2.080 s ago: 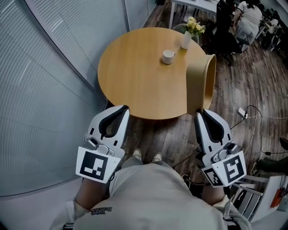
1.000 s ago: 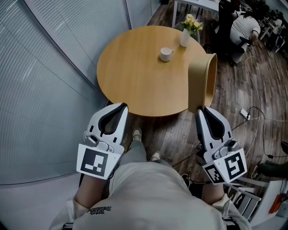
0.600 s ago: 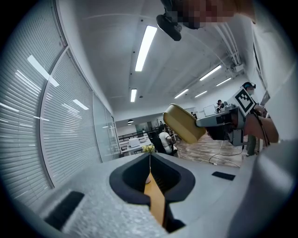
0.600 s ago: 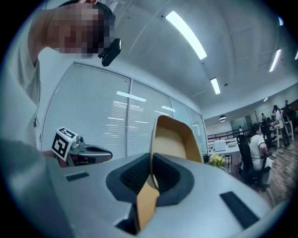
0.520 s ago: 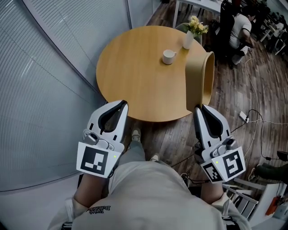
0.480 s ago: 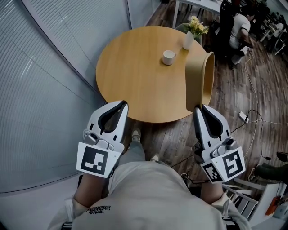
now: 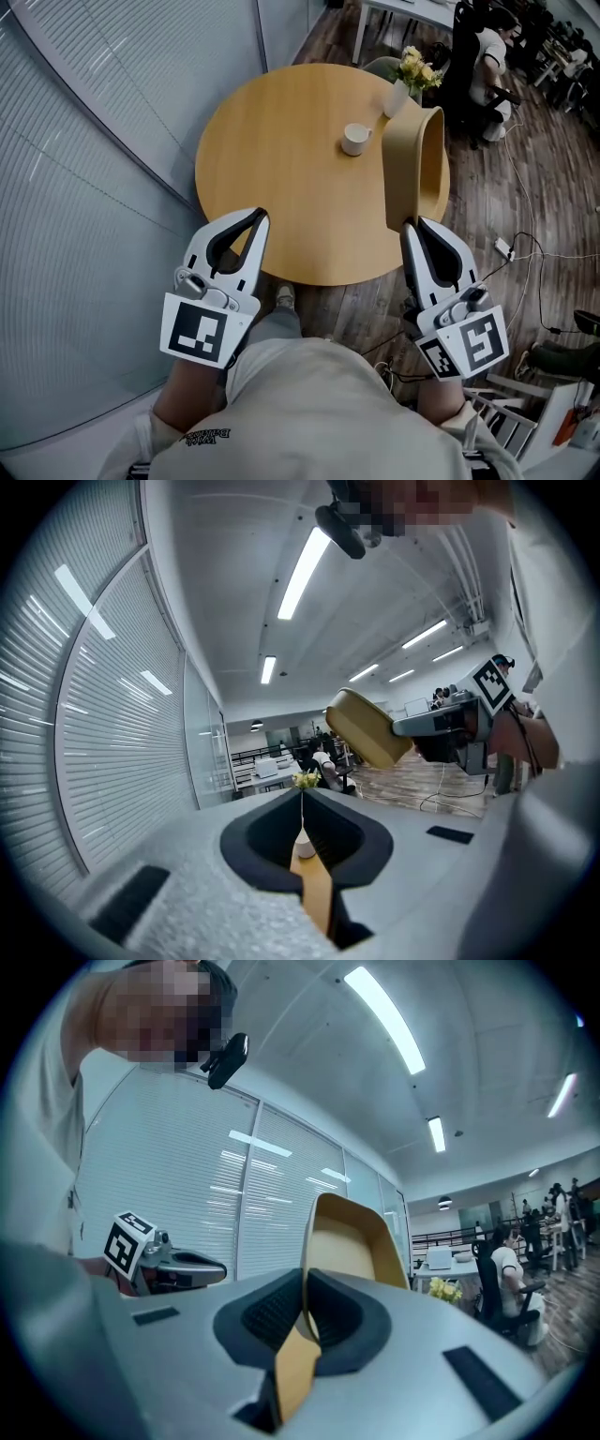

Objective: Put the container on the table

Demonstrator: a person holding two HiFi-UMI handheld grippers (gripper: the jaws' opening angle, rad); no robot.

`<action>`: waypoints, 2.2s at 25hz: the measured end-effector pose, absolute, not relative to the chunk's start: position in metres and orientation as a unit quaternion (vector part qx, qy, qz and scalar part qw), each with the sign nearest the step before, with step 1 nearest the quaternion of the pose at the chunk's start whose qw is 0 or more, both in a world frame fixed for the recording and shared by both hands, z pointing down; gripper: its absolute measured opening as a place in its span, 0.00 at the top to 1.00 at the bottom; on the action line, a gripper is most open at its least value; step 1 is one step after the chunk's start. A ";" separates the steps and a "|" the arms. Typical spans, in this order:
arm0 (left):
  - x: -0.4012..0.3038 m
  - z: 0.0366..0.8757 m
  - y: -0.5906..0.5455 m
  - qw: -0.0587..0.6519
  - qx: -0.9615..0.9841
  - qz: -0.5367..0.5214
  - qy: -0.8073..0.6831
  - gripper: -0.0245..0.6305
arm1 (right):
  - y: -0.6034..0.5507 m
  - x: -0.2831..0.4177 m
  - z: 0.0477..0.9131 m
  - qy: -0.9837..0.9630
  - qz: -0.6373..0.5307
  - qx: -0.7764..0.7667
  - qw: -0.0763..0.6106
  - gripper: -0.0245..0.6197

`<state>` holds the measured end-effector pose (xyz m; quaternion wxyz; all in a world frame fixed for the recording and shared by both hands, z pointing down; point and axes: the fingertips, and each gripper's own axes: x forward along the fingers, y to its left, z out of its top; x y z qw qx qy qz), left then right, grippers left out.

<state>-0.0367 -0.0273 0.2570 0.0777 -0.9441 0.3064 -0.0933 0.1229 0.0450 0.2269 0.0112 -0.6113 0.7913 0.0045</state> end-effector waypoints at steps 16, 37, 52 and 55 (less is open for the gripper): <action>-0.065 0.260 -0.147 0.068 -0.956 -0.092 0.270 0.93 | -0.067 0.085 0.222 0.772 -0.001 -0.635 -0.010 0.90; -0.061 0.278 -0.190 0.048 -0.955 -0.100 0.275 0.93 | -0.110 0.086 0.230 0.778 -0.003 -0.628 -0.019 0.90; -0.031 0.277 -0.177 0.055 -0.941 -0.132 0.306 0.93 | -0.108 0.126 0.238 0.798 -0.015 -0.602 -0.010 0.90; -0.026 0.281 -0.177 0.054 -0.938 -0.139 0.312 0.93 | -0.109 0.129 0.249 0.804 -0.024 -0.594 -0.022 0.90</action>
